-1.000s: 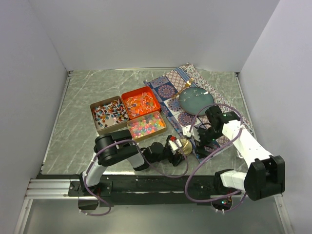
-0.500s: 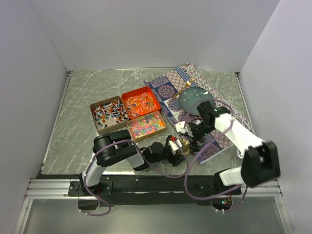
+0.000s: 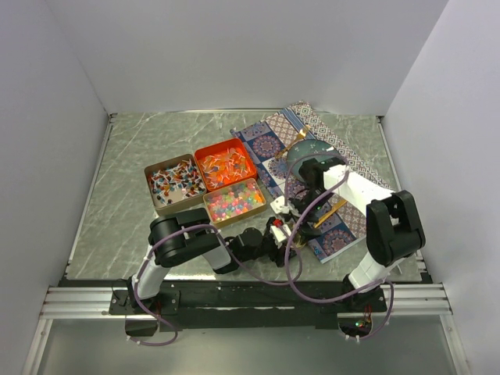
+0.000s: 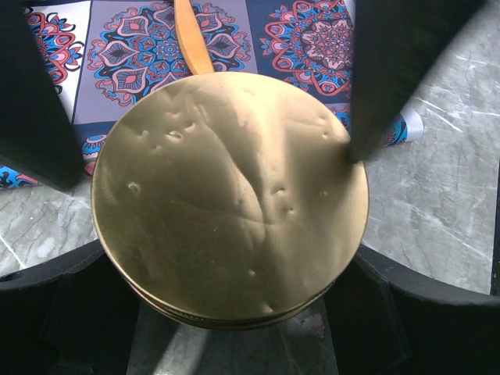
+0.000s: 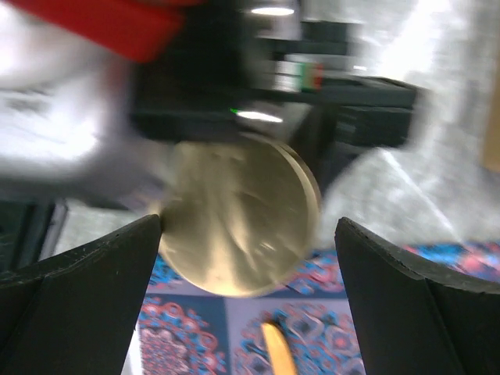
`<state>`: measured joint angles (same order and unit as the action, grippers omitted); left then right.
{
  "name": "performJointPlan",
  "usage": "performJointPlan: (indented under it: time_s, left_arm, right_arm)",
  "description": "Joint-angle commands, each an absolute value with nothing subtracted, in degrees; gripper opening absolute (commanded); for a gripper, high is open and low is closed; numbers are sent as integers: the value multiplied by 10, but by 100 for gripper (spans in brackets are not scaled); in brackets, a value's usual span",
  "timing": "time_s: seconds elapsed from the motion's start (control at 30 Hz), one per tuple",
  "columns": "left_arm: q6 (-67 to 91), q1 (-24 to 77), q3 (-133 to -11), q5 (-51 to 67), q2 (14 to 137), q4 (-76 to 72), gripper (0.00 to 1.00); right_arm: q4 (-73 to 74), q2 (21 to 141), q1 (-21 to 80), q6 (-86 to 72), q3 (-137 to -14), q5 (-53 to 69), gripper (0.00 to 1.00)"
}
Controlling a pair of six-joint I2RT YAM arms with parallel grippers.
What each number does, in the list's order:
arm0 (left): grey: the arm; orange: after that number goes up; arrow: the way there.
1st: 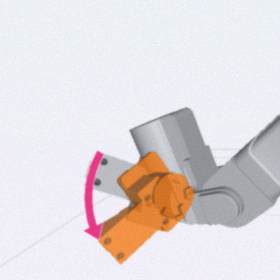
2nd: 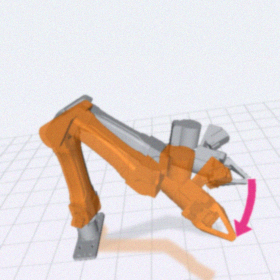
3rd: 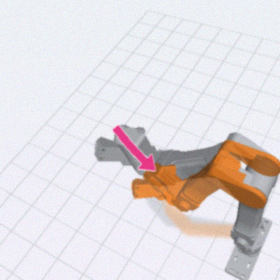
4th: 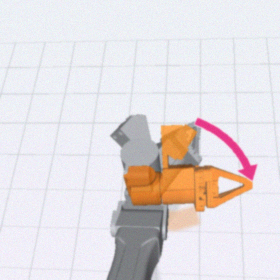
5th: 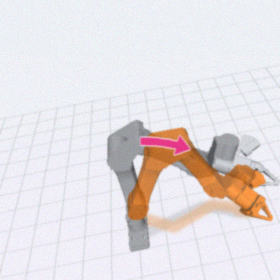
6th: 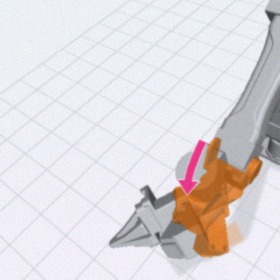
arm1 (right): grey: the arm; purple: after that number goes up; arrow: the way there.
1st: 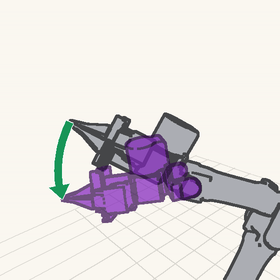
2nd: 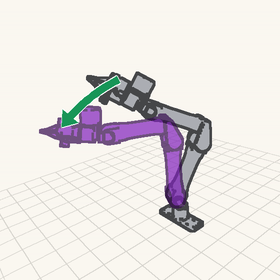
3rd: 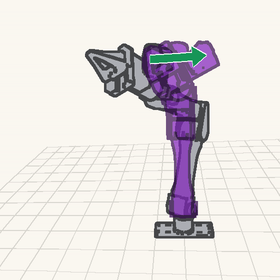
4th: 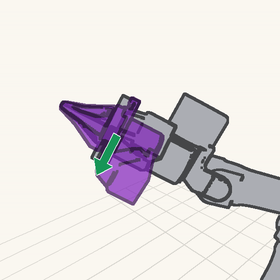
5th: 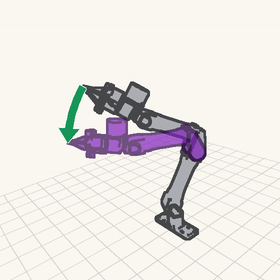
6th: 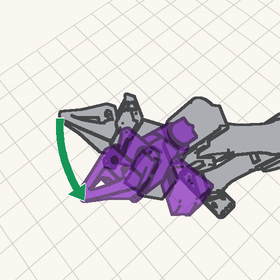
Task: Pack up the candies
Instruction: Screw the bottle lid onto the packing bottle.
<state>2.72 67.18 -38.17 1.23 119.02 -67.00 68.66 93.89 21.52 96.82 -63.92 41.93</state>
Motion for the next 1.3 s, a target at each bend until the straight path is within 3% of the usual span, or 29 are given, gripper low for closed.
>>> performJointPlan:
  time_s: [0.0,0.33,0.63,0.9,1.1,1.27]
  left_arm:
    - [31,679,-330,12,1249,-394,1]
    - [47,676,-336,7,1259,-385,1]
    - [54,672,-341,11,1265,-378,1]
    - [46,671,-340,13,1263,-379,1]
    - [38,677,-340,16,1264,-381,1]
    - [33,682,-342,18,1265,-385,1]
  right_arm:
    - [727,929,231,997,-617,414,100]
    - [720,890,203,989,-551,352,100]
    - [711,777,142,954,-451,261,100]
    - [714,735,86,958,-453,214,100]
    - [733,746,57,954,-590,365,100]
    - [707,744,90,1027,-589,464,100]
